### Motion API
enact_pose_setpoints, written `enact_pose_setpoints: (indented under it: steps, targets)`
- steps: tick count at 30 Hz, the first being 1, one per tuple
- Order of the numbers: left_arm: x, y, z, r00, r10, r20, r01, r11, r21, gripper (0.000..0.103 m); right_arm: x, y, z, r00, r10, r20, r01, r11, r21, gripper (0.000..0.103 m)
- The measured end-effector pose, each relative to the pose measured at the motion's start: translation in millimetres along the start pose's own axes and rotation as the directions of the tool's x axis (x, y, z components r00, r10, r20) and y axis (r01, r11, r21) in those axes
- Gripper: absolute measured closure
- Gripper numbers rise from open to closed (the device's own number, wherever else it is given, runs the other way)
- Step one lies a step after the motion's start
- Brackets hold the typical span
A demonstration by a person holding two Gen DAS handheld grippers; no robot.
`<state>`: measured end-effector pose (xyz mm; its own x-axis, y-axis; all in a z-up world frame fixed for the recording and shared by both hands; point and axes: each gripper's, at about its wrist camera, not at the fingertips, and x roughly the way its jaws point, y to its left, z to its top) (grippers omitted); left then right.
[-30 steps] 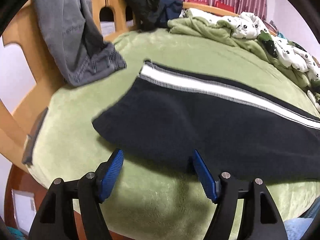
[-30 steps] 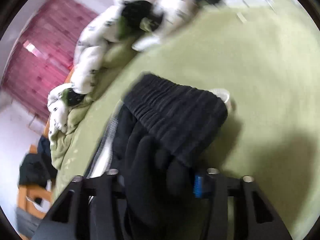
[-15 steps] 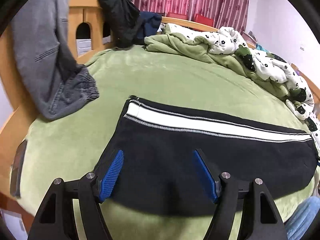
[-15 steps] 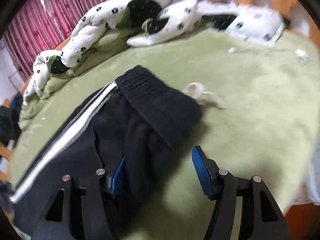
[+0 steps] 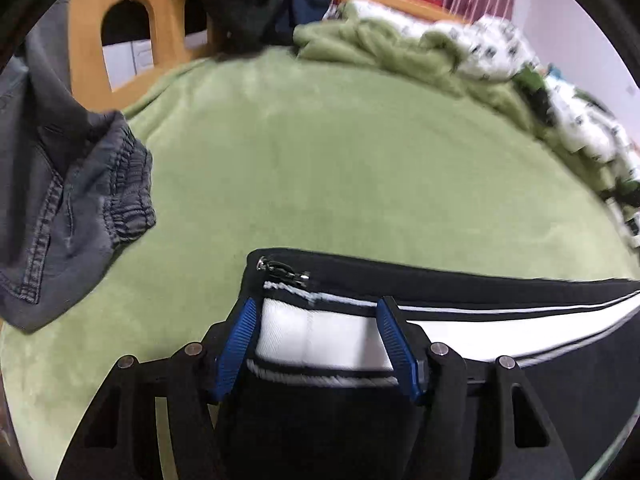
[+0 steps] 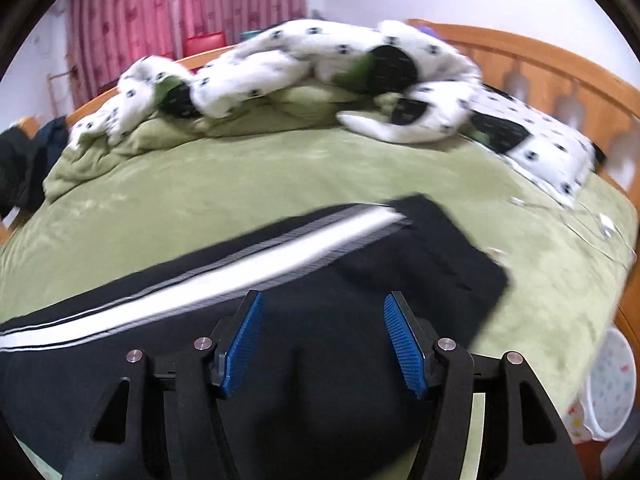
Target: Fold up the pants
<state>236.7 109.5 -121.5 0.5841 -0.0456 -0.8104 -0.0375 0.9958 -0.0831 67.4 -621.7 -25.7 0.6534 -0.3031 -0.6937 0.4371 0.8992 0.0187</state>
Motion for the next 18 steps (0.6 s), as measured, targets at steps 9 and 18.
enact_pose_setpoints:
  steps: [9, 18]
  targets:
    - [-4, 31, -5, 0.995, -0.012, 0.095, 0.024, 0.993, -0.117, 0.086, 38, 104, 6, 0.996, 0.06, -0.059, -0.069, 0.985, -0.159, 0.042]
    - [-7, 28, -6, 0.995, -0.026, 0.092, 0.036, 0.993, -0.109, 0.084, 70, 146, 20, 0.98, 0.17, -0.102, -0.196, 0.898, -0.393, 0.038]
